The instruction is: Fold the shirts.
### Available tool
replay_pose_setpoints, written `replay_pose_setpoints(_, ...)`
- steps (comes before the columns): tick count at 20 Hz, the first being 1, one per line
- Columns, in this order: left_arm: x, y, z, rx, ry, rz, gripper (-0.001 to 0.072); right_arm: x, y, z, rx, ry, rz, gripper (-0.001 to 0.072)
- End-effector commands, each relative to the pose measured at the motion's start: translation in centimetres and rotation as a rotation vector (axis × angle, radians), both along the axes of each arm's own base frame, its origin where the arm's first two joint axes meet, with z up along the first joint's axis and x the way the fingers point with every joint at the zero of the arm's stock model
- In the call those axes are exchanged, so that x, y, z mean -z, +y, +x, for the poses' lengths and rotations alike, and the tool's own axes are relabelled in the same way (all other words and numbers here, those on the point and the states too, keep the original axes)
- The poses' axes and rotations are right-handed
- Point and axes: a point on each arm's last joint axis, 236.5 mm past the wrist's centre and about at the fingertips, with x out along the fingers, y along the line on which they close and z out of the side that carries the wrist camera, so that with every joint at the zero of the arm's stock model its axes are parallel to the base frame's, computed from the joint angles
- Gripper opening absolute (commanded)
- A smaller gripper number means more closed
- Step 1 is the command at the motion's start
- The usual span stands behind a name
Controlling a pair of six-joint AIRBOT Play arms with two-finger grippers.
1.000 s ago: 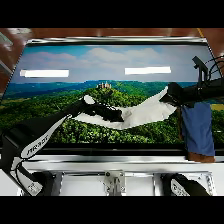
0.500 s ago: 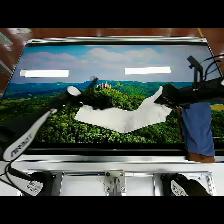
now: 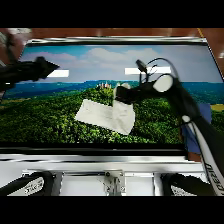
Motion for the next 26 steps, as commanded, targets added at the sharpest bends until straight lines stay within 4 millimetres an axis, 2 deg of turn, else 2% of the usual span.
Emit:
replay_pose_setpoints(1,-4.7,5.0,-3.5,-0.088,-0.093,0.072,0.0045,3.6,6.5,1.1,0.042,0.013,0.104,0.0069)
replay_pose_setpoints(4,-5.3,6.4,-5.5,-0.103,-0.095,0.134,0.0045,6.5,8.8,0.8,0.075,0.091,0.138,0.0069)
replay_pose_setpoints(8,-4.5,6.2,-6.4,-0.079,-0.064,0.16,0.0046,7.6,11.1,0.8,0.125,0.133,0.209,0.0071)
replay_pose_setpoints(9,-4.2,6.2,-6.4,-0.078,-0.058,0.158,0.0046,7.7,11.5,1.0,0.148,0.142,0.227,0.0098)
replay_pose_setpoints(11,-3.3,6.2,-6.4,-0.078,-0.037,0.152,0.0046,7.7,12.1,0.9,0.159,0.166,0.262,0.0422)
replay_pose_setpoints(12,-2.7,6.1,-6.5,-0.075,-0.023,0.144,0.0046,7.4,12.3,1.0,0.15,0.154,0.275,0.0456)
replay_pose_setpoints(15,-1.2,5.7,-6.7,-0.059,0.015,0.118,0.0046,5.1,11.3,2.9,0.178,0.108,0.336,0.0456)
replay_pose_setpoints(17,-0.9,5.6,-6.8,-0.055,0.025,0.116,0.0046,3.0,8.8,4.0,0.149,0.057,0.33,0.0454)
replay_pose_setpoints(19,-0.9,5.6,-6.9,-0.051,0.019,0.122,0.0046,2.4,4.2,4.1,0.086,0.044,0.24,0.0453)
replay_pose_setpoints(21,-0.9,5.6,-6.9,-0.046,0.012,0.133,0.0046,4.6,-3.3,2.9,0.091,0.156,0.035,0.0465)
replay_pose_setpoints(22,-0.9,5.6,-6.8,-0.046,0.012,0.133,0.0046,6.4,-8.0,1.6,0.12,0.244,-0.113,0.0596)
replay_pose_setpoints(23,-0.9,5.6,-6.9,-0.045,0.012,0.134,0.0046,8.4,-12.4,-0.7,0.154,0.378,-0.254,0.0688)
replay_pose_setpoints(24,-0.9,5.6,-6.8,-0.046,0.012,0.134,0.0046,9.8,-15.0,-3.3,0.141,0.489,-0.339,0.0688)
replay_pose_setpoints(25,-0.9,5.6,-6.8,-0.046,0.012,0.134,0.0046,10.9,-16.2,-5.0,0.123,0.552,-0.375,0.0688)
replay_pose_setpoints(26,-0.9,5.6,-6.9,-0.046,0.011,0.133,0.0046,12.1,-16.3,-6.3,0.115,0.587,-0.38,0.0688)
